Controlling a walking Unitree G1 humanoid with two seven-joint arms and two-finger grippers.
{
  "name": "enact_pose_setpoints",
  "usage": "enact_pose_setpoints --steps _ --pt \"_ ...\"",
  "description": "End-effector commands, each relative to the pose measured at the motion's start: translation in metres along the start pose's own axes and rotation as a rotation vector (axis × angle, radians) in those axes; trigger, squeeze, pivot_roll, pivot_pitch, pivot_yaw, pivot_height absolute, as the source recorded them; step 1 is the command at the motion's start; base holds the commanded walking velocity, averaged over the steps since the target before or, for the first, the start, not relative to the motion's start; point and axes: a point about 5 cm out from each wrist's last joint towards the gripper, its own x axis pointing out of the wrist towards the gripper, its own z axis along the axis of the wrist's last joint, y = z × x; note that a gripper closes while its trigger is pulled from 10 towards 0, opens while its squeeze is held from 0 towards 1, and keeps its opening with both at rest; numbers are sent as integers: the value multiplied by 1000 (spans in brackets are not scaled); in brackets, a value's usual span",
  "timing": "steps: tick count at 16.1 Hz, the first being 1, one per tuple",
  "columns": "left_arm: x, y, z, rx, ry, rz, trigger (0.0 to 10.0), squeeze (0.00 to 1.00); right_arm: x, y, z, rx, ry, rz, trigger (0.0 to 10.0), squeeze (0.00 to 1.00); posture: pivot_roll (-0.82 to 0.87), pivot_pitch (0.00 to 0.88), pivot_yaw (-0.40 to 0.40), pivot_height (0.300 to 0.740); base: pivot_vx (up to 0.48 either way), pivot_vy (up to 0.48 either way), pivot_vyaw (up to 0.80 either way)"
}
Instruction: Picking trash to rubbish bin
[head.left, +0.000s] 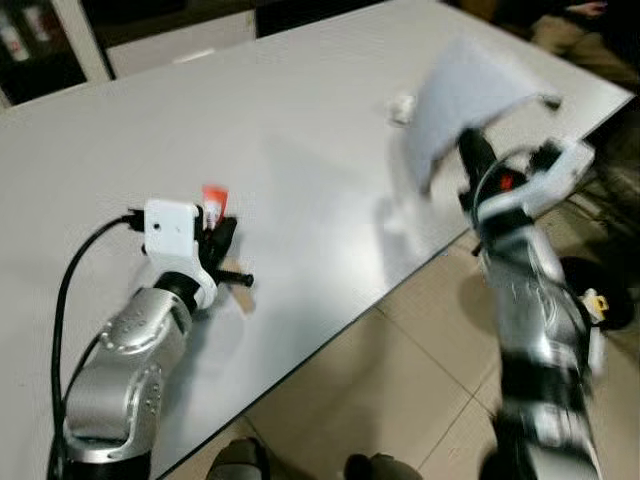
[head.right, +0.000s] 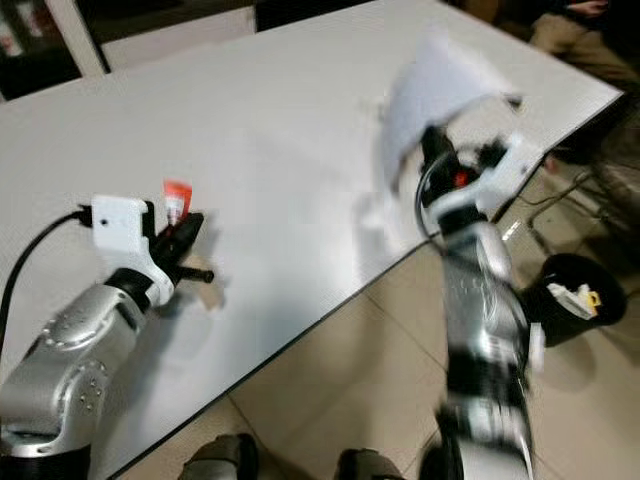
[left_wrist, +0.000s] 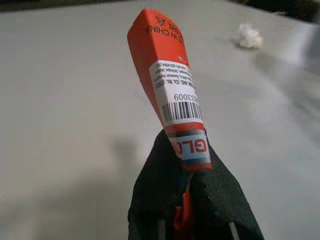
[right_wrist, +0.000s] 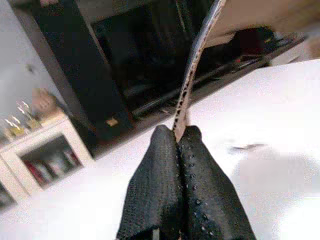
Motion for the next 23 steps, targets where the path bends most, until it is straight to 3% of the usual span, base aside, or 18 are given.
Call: enact_pose_setpoints --steps 1,4,7,11,14,18,21,23 --pt "-3 -1 -6 46 22 59 10000 0 -14 13 7 -84 6 19 10000 0 -23 100 -56 740 0 0 0" --pt "-8 -8 -15 84 66 63 10000 0 -41 17 3 -236 46 -31 10000 0 -29 108 -54 740 0 0 0" --pt "-15 -18 -20 21 79 -40 10000 0 -68 14 -6 -323 123 -138 10000 0 -30 110 -52 740 0 0 -800" --pt "-14 -23 -15 -13 -57 5 10000 0 -83 15 -10 -344 167 -196 10000 0 -33 105 -54 740 0 0 -800" --pt "-16 -22 -17 -48 -50 16 10000 0 -94 16 -16 -359 213 -219 10000 0 -37 105 -54 740 0 0 -800" --pt "-22 -16 -28 42 -12 -67 10000 0 -110 7 -35 -346 354 -278 10000 0 -42 102 -55 740 0 0 -800" --pt "-22 -16 -29 30 -17 -82 10000 0 -116 3 -43 -328 400 -289 10000 0 -45 104 -56 740 0 0 -800" --pt "-24 -14 -32 70 -4 -86 10000 0 -123 -2 -54 -346 459 -291 10000 0 -51 108 -53 740 0 0 -800"
